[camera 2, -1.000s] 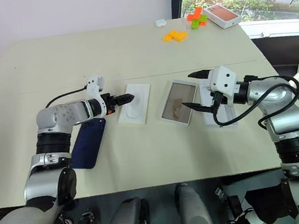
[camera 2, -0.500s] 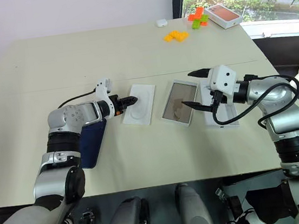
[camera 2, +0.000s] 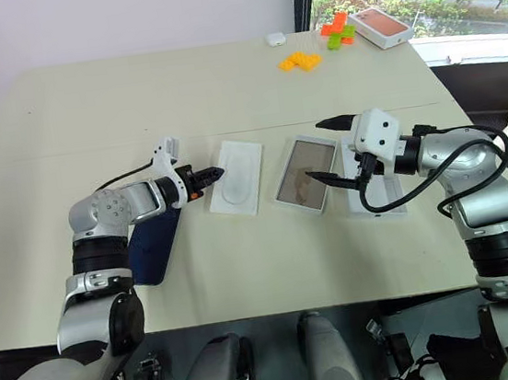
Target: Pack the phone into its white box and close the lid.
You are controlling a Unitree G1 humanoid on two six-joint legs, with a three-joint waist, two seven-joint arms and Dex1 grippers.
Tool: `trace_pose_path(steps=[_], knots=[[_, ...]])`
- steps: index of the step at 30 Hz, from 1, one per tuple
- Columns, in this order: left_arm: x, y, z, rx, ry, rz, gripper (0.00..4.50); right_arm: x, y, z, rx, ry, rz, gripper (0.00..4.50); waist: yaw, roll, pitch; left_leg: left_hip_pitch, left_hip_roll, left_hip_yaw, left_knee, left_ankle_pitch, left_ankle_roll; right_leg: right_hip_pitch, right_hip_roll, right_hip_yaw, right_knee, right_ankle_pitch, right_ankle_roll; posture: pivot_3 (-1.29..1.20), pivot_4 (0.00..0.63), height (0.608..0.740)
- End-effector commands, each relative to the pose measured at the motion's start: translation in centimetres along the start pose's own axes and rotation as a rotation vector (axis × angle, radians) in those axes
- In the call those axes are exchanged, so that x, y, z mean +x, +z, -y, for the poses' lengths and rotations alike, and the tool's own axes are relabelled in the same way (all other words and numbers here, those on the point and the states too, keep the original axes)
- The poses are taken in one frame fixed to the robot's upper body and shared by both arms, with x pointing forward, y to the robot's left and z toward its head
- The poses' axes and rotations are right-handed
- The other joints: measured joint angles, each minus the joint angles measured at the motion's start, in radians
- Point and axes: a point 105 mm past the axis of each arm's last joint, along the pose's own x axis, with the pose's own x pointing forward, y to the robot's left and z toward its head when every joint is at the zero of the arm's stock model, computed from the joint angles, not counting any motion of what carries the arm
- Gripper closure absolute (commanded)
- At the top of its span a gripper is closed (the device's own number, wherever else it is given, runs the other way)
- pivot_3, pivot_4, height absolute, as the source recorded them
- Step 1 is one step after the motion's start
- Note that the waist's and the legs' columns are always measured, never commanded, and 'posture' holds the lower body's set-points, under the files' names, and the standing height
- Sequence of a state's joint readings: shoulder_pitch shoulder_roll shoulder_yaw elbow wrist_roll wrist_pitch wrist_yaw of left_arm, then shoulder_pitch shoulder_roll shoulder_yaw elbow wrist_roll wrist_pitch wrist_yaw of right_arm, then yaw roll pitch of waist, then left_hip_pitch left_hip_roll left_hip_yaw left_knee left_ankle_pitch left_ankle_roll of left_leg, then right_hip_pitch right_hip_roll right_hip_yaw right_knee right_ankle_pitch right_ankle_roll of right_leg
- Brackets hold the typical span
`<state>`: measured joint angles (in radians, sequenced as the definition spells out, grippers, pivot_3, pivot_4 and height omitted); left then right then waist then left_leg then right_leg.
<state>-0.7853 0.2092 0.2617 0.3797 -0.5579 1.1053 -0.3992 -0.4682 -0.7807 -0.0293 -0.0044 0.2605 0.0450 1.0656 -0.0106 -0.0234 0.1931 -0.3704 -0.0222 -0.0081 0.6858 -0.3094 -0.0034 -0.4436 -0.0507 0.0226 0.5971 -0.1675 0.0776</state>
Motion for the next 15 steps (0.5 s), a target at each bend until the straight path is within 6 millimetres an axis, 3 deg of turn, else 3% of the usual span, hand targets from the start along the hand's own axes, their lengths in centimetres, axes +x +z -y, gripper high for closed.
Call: trace_pose_path(steps=[1, 5, 15], knots=[[-0.5, 0.6, 0.2, 0.047, 0.01, 0.014, 4.46, -0.4, 1.6, 0.7, -0.046, -0.027, 0.042, 0.0, 0.0, 0.0, 0.0, 0.0, 0.0, 0.0, 0.0, 0.0, 0.0, 0.0, 0.0, 0.0, 0.0, 0.0, 0.0, 0.0, 0.15, 0.74], [-0.6, 0.9, 0.1, 0.022, 0.014, 0.022, 4.46, -0.4, 1.6, 0.7, -0.048, -0.028, 0.041, 0.0, -0.001, 0.0, 0.0, 0.0, 0.0, 0.0, 0.0, 0.0, 0.0, 0.0, 0.0, 0.0, 0.0, 0.0, 0.0, 0.0, 0.15, 0.74], [-1.3, 4.2, 2.9, -0.167, -0.143, 0.158, 4.46, -1.0, 1.1, 0.0, 0.003, -0.001, 0.028, 0.0, 0.002, 0.0, 0.0, 0.0, 0.0, 0.0, 0.0, 0.0, 0.0, 0.0, 0.0, 0.0, 0.0, 0.0, 0.0, 0.0, 0.15, 0.74]])
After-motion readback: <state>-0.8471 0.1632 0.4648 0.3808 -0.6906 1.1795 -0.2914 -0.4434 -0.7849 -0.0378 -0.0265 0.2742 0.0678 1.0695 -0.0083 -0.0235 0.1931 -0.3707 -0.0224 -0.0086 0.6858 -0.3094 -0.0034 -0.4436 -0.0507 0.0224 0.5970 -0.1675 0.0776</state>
